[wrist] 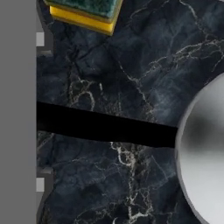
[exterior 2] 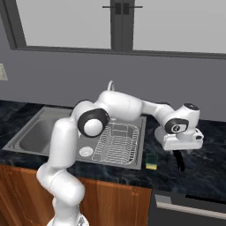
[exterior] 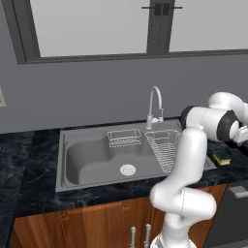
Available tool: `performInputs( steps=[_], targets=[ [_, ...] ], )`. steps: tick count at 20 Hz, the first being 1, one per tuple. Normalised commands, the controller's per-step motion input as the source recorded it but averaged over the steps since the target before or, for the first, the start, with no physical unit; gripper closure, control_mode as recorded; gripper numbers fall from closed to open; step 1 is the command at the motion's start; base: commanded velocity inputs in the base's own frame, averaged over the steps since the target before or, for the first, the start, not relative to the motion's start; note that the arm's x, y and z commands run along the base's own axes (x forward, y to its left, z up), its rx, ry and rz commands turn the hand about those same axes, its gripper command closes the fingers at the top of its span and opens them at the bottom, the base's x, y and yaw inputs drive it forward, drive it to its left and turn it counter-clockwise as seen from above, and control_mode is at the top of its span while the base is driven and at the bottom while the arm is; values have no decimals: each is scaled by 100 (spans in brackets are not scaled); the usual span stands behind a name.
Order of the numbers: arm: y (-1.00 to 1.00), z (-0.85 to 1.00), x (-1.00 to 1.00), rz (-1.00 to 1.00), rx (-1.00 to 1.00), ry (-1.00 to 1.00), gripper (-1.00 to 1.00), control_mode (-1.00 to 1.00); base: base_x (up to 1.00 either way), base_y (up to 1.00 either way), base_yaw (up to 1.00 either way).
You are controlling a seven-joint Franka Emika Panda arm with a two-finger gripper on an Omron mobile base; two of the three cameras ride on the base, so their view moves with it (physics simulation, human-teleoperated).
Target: Pick the pan and sponge and place them into the sink. Then turn on the water.
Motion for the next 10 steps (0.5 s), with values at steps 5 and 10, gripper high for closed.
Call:
performInputs(
  steps=[5, 10],
  targets=[
    [-11, -20, 4, 1, 0, -1, -100, -100, 0, 0, 0],
    [-6, -21, 3, 0, 0, -1, -100, -100, 0, 0, 0]
  ],
)
